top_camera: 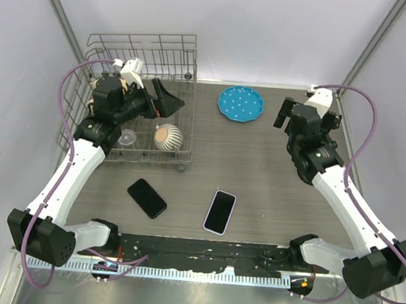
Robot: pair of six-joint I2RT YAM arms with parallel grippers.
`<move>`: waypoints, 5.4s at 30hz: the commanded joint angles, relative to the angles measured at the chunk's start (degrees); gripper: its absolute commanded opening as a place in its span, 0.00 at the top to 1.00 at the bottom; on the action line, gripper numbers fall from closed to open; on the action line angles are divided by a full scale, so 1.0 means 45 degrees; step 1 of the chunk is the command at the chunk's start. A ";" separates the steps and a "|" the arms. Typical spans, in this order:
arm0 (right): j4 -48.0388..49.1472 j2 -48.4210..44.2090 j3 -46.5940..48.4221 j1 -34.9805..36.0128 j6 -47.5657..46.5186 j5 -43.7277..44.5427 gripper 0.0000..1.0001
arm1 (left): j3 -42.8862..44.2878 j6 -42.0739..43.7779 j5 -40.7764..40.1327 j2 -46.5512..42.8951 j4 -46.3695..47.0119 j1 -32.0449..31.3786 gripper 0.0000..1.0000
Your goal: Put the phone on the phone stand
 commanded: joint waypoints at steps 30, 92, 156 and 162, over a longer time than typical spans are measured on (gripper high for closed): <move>-0.1146 0.0229 -0.0118 -0.7657 0.1315 -0.5918 0.04 | 0.0790 0.0313 0.3849 0.0552 0.0327 -0.3480 0.00; -0.2571 0.2613 0.0524 0.1581 -0.7066 -1.0509 0.99 | 0.1338 0.2425 -0.0233 0.0337 -0.2155 -0.4399 0.08; 1.0785 -0.2057 -0.7913 -0.0704 1.0863 -1.1232 0.48 | -0.1082 -0.0370 0.1037 0.0416 0.1068 -0.4809 0.10; 1.2583 -0.1626 -0.8752 -0.0879 1.1488 -1.1057 0.56 | -0.1025 -0.0114 0.1211 0.0648 0.0677 -0.4829 0.10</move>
